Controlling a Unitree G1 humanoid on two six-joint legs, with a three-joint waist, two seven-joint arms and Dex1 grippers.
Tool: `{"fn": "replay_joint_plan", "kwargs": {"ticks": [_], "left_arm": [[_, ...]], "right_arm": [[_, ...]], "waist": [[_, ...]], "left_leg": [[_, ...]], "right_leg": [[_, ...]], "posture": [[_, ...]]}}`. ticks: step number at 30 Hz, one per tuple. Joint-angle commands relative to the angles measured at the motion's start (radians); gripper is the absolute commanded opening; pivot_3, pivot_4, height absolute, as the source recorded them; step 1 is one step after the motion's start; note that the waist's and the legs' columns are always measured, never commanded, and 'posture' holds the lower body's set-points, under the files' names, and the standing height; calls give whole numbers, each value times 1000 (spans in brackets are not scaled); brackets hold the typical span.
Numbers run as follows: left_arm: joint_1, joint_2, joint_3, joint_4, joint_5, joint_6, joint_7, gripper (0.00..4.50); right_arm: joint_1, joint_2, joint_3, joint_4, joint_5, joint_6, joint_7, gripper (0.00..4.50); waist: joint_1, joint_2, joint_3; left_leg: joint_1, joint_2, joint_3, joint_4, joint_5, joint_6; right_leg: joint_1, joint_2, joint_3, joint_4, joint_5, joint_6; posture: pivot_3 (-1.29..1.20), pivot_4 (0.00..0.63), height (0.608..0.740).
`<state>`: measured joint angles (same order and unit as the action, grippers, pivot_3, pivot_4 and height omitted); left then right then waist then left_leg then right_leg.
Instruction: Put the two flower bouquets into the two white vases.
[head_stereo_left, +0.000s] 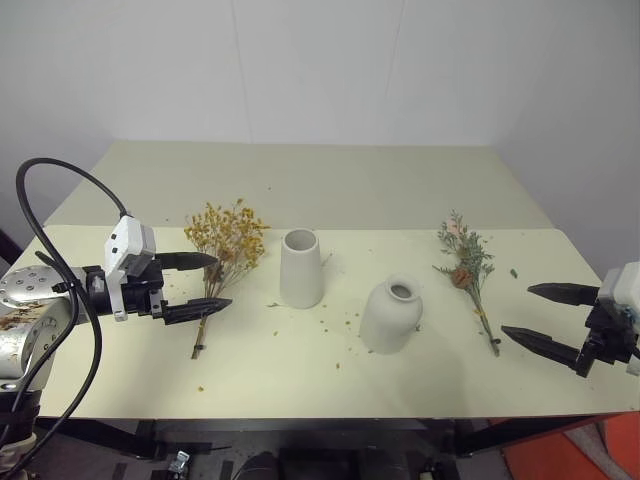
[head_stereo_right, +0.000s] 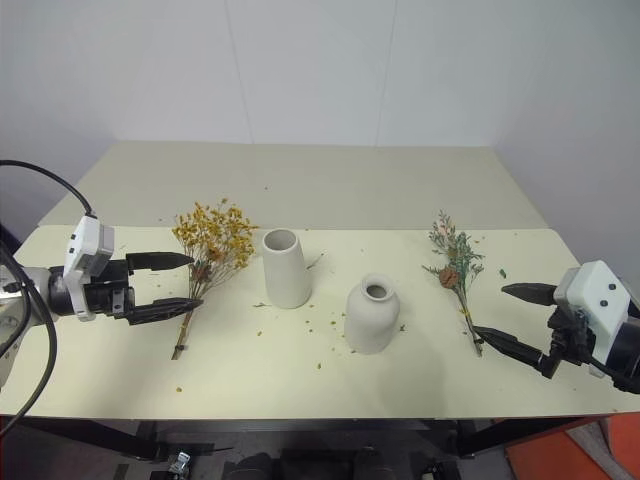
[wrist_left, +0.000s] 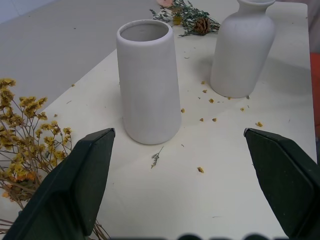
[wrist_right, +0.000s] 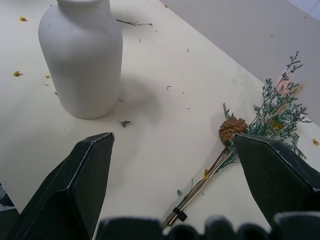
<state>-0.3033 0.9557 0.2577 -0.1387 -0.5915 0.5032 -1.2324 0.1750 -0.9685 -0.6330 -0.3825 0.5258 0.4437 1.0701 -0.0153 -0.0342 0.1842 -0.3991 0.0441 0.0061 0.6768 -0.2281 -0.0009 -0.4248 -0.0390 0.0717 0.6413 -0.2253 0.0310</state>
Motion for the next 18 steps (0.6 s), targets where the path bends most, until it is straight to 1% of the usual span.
{"fn": "replay_joint_plan", "kwargs": {"ticks": [1,18], "left_arm": [[-4,2,11,-17,-10,-10,2,4500],[-4,9,17,-15,-10,-6,6,4500]], "right_arm": [[-9,-20,-27,-10,6,-4,6,4474],[-3,-5,-21,-19,7,-5,-6,4474]], "waist": [[0,0,0],[0,0,0]], "left_leg": [[0,0,0,0,0,0],[0,0,0,0,0,0]], "right_leg": [[0,0,0,0,0,0],[0,0,0,0,0,0]], "posture": [[0,150,740],[0,150,740]]}}
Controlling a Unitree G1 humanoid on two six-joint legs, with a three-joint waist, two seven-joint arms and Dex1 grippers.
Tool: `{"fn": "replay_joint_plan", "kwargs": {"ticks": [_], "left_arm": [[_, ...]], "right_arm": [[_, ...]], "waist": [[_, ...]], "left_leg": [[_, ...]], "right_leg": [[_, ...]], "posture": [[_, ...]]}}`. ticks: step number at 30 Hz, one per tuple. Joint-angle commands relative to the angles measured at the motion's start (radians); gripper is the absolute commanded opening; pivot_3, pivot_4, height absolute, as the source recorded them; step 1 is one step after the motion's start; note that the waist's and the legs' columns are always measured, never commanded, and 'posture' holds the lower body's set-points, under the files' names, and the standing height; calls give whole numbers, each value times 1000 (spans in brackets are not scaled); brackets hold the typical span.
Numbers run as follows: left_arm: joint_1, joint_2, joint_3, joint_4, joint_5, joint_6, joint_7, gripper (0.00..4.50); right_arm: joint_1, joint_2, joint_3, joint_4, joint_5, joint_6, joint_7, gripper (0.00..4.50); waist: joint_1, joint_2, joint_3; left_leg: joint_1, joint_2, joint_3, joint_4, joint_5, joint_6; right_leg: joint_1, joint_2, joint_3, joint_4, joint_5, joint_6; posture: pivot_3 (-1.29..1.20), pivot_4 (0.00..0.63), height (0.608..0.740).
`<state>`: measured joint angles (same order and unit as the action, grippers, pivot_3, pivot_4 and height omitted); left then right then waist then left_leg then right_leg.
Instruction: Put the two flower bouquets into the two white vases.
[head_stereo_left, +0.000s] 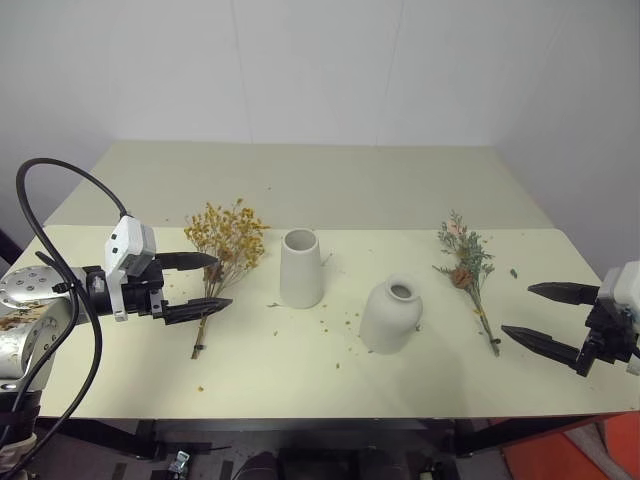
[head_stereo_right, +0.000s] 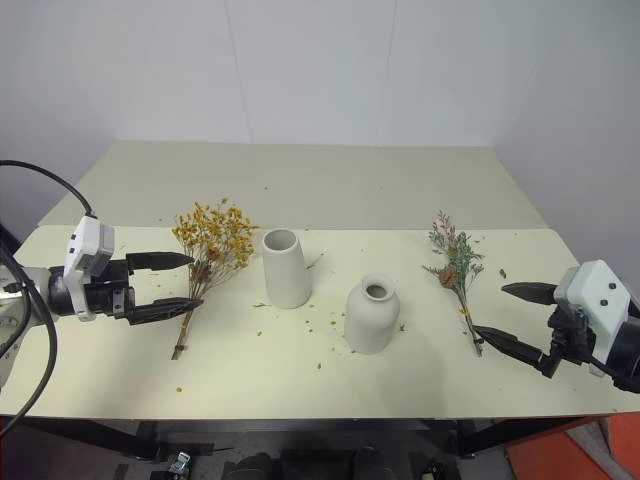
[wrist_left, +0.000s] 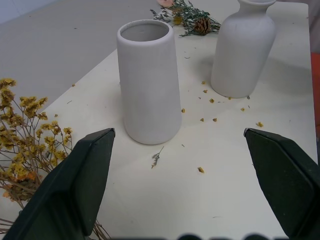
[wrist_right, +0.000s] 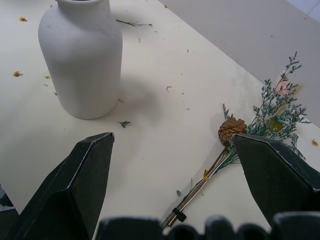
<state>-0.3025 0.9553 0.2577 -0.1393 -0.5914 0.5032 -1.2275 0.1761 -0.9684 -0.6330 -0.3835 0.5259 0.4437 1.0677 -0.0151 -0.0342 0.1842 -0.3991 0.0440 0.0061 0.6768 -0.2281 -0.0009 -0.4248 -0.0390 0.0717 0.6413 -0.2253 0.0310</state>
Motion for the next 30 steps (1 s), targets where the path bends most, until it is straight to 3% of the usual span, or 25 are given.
{"fn": "replay_joint_plan", "kwargs": {"ticks": [1,15,20,23,30], "left_arm": [[-6,9,17,-15,-10,-6,2,4500],[27,35,51,4,10,18,27,4500],[46,36,95,-18,28,102,176,4500],[87,16,138,-72,39,200,313,4500],[115,-3,190,-120,44,403,528,4500]], "right_arm": [[-5,-5,-21,-18,7,-6,-4,4474],[-12,-12,-21,-43,26,8,-4,4474],[-139,-90,-4,-102,97,47,0,4474],[-258,-142,69,-130,128,46,3,4474],[-625,-149,404,-131,121,90,-35,4474]], "waist": [[0,0,0],[-3,0,0],[-8,0,0],[-11,0,0],[-19,-1,1]], "left_leg": [[0,0,0,0,0,0],[0,0,0,0,0,0],[0,0,0,0,0,0],[1,1,0,0,0,0],[0,1,0,0,0,0]], "right_leg": [[0,0,0,0,0,0],[0,0,0,0,0,0],[0,0,0,1,0,0],[0,0,0,1,0,0],[-2,0,-1,1,2,2]], "posture": [[0,150,740],[0,150,740],[0,150,740],[0,150,740],[0,150,740]]}}
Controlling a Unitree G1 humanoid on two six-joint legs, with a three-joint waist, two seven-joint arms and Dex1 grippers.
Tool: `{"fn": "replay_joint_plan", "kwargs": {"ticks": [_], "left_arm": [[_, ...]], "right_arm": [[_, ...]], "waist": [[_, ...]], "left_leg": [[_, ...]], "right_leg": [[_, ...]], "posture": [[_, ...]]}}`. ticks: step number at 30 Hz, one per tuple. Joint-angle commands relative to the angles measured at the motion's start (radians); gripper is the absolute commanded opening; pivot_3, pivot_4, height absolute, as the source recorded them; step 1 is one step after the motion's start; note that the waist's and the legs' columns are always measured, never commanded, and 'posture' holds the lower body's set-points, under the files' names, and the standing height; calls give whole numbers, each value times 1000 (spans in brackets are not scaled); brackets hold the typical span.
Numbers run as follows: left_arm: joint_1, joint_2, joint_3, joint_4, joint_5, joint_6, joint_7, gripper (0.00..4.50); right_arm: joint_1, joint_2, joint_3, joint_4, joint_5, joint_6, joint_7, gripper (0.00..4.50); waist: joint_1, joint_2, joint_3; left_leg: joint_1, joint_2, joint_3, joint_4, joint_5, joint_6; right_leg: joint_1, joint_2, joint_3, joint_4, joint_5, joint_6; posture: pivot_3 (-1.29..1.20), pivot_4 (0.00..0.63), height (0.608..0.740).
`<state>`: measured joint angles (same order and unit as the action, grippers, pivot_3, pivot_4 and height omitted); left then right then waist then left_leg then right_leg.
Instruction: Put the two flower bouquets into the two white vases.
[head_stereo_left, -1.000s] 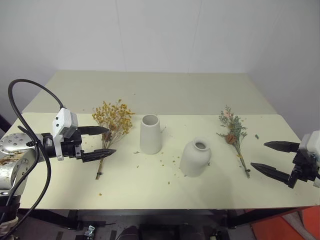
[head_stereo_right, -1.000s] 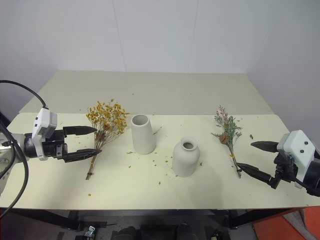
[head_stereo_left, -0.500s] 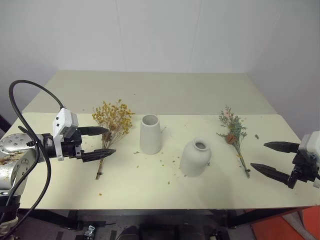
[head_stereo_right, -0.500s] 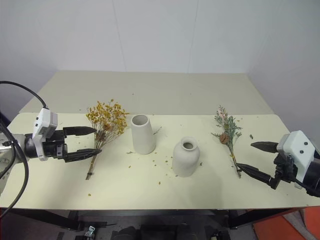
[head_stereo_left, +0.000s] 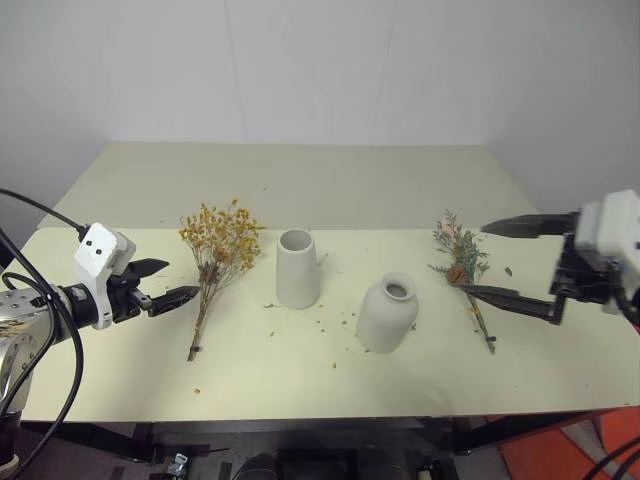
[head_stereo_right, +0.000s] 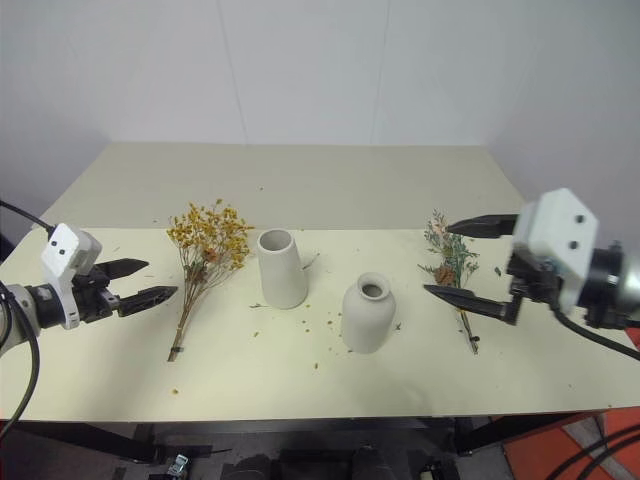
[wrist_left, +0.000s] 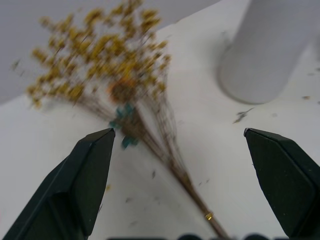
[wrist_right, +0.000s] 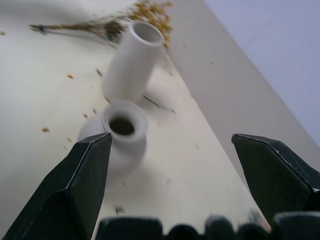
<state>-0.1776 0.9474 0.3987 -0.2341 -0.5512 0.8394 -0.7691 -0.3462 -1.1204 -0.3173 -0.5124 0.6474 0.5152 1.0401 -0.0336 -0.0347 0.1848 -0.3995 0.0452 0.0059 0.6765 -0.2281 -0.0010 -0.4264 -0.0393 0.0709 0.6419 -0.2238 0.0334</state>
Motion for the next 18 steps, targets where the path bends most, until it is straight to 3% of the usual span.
{"fn": "replay_joint_plan", "kwargs": {"ticks": [1,8,18], "left_arm": [[-16,1,43,-23,2,99,93,4500],[-112,-80,-42,-63,-17,303,247,4500],[-186,-163,-166,-31,38,407,349,4500]], "right_arm": [[-158,20,144,7,-14,21,-3,4474],[-378,127,360,88,-109,12,21,4474],[-410,162,361,123,-149,4,46,4474]], "waist": [[-2,0,0],[2,0,0],[7,0,0]], "left_leg": [[0,0,0,0,0,0],[-2,-1,0,0,0,0],[-6,-2,-1,0,0,0]], "right_leg": [[0,0,0,0,2,3],[-2,0,0,-1,2,3],[-5,-1,0,0,7,-5]], "posture": [[0,150,740],[0,150,740],[0,150,740]]}}
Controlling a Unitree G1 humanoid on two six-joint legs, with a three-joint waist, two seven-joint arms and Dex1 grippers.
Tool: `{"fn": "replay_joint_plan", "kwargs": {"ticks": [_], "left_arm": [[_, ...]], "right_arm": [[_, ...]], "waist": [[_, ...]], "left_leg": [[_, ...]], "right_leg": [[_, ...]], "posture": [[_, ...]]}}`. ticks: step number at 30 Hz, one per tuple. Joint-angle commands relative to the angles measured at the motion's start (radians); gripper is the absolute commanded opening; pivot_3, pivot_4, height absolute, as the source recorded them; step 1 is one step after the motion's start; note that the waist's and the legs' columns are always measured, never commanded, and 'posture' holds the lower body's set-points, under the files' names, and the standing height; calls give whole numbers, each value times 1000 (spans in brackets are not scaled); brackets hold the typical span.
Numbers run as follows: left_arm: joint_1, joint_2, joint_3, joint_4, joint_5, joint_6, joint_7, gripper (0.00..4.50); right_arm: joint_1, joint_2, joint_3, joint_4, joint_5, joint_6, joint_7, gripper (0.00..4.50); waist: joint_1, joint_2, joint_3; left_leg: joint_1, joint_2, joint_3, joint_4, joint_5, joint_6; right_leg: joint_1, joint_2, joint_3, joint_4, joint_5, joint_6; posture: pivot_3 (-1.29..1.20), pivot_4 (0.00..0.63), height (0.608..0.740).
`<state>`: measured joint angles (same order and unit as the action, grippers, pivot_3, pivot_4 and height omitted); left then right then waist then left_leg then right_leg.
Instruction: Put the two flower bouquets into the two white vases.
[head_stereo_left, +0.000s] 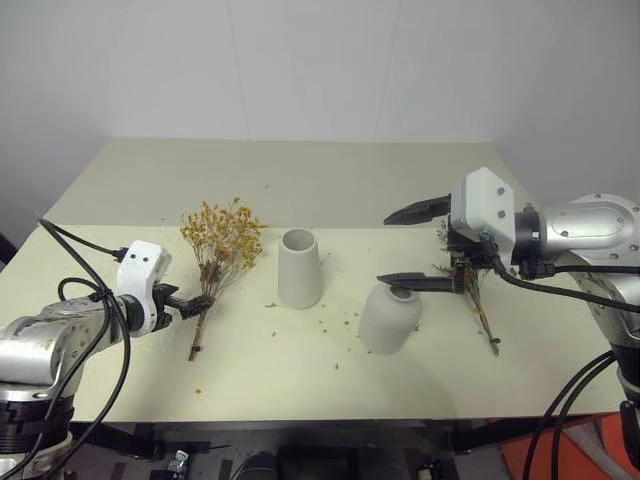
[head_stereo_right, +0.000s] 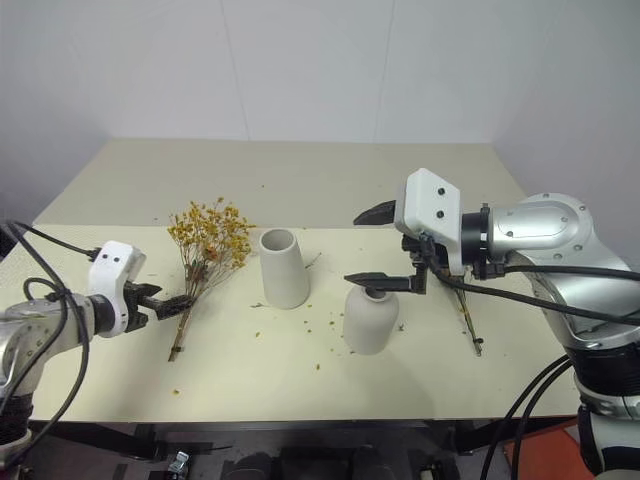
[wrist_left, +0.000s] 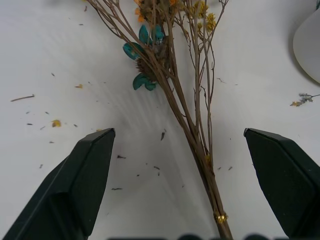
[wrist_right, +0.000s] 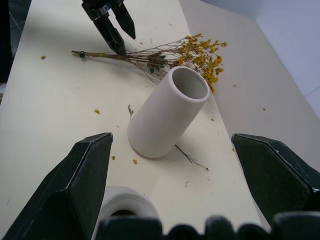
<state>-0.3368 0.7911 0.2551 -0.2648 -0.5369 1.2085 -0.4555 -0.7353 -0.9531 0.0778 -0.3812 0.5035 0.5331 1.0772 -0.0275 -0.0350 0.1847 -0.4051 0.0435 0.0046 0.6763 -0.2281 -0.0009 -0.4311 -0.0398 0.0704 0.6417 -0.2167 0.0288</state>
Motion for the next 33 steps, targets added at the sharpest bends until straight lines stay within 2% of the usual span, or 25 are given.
{"fn": "replay_joint_plan", "kwargs": {"ticks": [1,9,10,14,24,29,33], "left_arm": [[-31,-9,-32,4,29,53,45,4500],[-63,-78,-111,79,73,-1,62,4500],[-70,-88,-103,88,75,0,69,4315],[-69,-79,-112,99,90,-12,57,3425],[-47,-56,-108,60,100,-4,37,123],[-42,-47,-112,42,121,-34,35,32],[-82,-94,-64,48,143,-182,56,32]], "right_arm": [[-21,-5,-36,-8,-8,-15,11,4474],[-32,-15,-44,28,-31,-36,53,4474],[-33,-14,-45,32,-33,-36,55,4497],[-35,-6,-47,36,-40,-37,57,4500],[-22,7,-55,52,-49,-46,57,4500],[-19,8,-60,50,-46,-47,56,4500],[-7,3,-70,38,-39,-44,57,4500]], "waist": [[0,0,0],[5,0,0],[6,0,0],[7,0,0],[8,0,0],[8,0,0],[10,0,0]], "left_leg": [[0,0,0,0,0,0],[1,-1,0,1,0,0],[1,-1,0,1,0,0],[1,-1,0,0,0,0],[0,-1,0,0,0,0],[1,-1,0,0,0,0],[0,-1,0,0,0,0]], "right_leg": [[0,0,0,0,0,0],[0,0,0,1,0,0],[0,0,0,1,0,0],[0,0,0,1,0,0],[0,0,0,1,0,0],[0,0,0,1,0,0],[0,0,0,1,0,0]], "posture": [[0,150,740],[0,150,740],[0,150,740],[0,150,740],[0,150,740],[0,150,740],[0,150,740]]}}
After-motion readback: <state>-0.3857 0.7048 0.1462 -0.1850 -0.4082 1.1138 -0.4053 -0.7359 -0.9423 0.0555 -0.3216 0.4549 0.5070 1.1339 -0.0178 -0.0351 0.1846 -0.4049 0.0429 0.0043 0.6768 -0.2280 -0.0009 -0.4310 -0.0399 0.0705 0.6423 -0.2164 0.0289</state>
